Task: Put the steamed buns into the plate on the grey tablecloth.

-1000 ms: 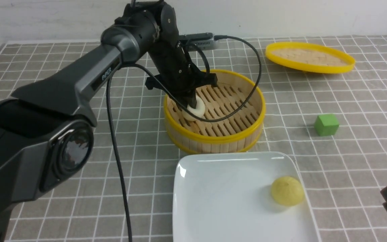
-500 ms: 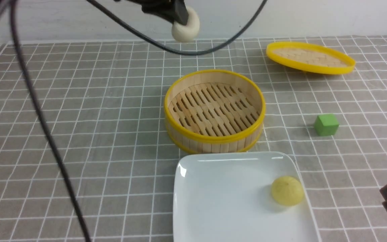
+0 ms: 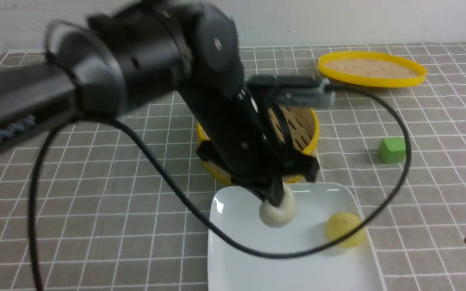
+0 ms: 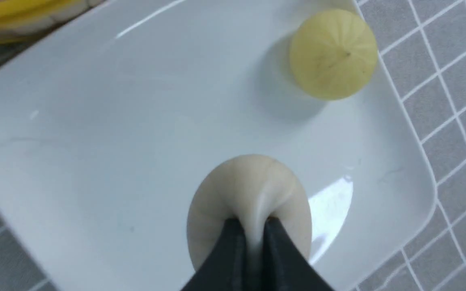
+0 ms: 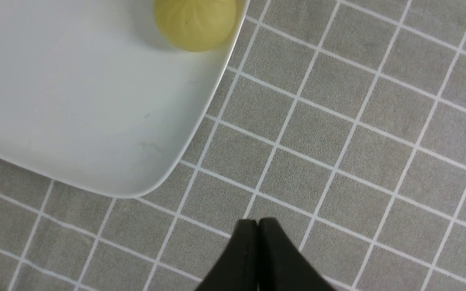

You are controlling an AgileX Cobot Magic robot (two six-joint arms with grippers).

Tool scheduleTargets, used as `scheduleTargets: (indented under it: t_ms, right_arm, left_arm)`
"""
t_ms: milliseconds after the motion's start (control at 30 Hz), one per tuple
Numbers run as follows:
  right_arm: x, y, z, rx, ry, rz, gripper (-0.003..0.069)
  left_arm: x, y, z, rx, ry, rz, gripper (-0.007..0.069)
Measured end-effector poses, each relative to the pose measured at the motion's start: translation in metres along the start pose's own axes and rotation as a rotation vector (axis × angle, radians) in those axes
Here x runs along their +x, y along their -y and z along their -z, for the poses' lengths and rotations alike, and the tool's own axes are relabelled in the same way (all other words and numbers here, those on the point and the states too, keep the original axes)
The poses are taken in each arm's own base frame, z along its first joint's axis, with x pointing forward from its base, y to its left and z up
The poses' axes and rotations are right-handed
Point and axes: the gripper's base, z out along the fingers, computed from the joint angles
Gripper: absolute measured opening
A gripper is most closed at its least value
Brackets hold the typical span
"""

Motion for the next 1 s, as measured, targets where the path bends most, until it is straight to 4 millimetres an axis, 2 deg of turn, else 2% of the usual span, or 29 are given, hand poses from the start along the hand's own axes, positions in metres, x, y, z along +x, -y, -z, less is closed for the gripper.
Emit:
scheduleTargets:
  t_ms: [100,133,167,200,233,267,400,433,467,533,600,633,667,700,833,933,1000]
  right_arm:
    - [0.010,-0.001,0.014,-0.012,0.018,-0.002,0.0019]
    - [0.011,-0.001,0.015,-0.012,0.020,-0.002,0.0019]
    - [0.021,-0.001,0.026,-0.014,0.035,0.001,0.0020]
    - [0.022,-0.001,0.028,-0.014,0.037,0.001,0.0020]
    - [0.033,-0.001,0.039,-0.017,0.058,-0.004,0.0022]
    - [0.034,-0.001,0.041,-0.017,0.066,-0.005,0.0022]
    - [0.070,0.000,0.076,-0.033,0.215,-0.042,0.0027]
    - [0.073,0.000,0.079,-0.035,0.233,-0.045,0.0027]
    - [0.087,0.000,0.091,-0.042,0.301,-0.051,0.0029]
    - [0.102,0.001,0.101,-0.049,0.377,-0.051,0.0030]
    - [0.121,0.002,0.113,-0.053,0.480,-0.045,0.0030]
    - [0.123,0.002,0.113,-0.053,0.489,-0.045,0.0030]
    - [0.130,0.003,0.117,-0.053,0.543,-0.043,0.0030]
    - [0.142,0.005,0.122,-0.053,0.639,-0.042,0.0032]
    - [0.157,0.007,0.118,-0.056,0.773,-0.039,0.0035]
    - [0.162,0.008,0.110,-0.052,0.811,-0.041,0.0039]
    - [0.161,0.009,0.102,-0.043,0.804,-0.041,0.0041]
  left_arm:
    - [-0.002,0.001,-0.034,-0.018,0.011,0.005,0.0029]
    - [-0.002,0.001,-0.034,-0.018,0.014,0.007,0.0029]
    - [-0.003,-0.002,-0.049,-0.031,0.000,0.024,0.0030]
    - [-0.003,-0.002,-0.049,-0.030,0.002,0.026,0.0030]
    - [-0.003,-0.005,-0.059,-0.041,-0.013,0.037,0.0031]
    - [-0.003,-0.005,-0.061,-0.042,-0.018,0.038,0.0031]
    - [-0.002,-0.009,-0.078,-0.049,-0.047,0.055,0.0051]
    - [-0.002,-0.009,-0.079,-0.050,-0.048,0.055,0.0052]
    - [-0.002,-0.009,-0.079,-0.046,-0.045,0.059,0.0072]
    - [-0.002,-0.009,-0.079,-0.040,-0.045,0.064,0.0108]
    - [-0.002,-0.008,-0.079,-0.040,-0.045,0.065,0.0167]
    - [-0.002,-0.008,-0.079,-0.040,-0.045,0.065,0.0180]
    - [-0.002,-0.008,-0.079,-0.040,-0.045,0.065,0.0209]
    - [-0.002,-0.008,-0.079,-0.038,-0.045,0.066,0.0288]
    - [-0.003,-0.006,-0.074,-0.028,-0.034,0.070,0.0413]
    - [-0.008,-0.001,-0.056,-0.013,0.013,0.059,0.0491]
    - [-0.012,0.004,-0.039,-0.002,0.055,0.048,0.0515]
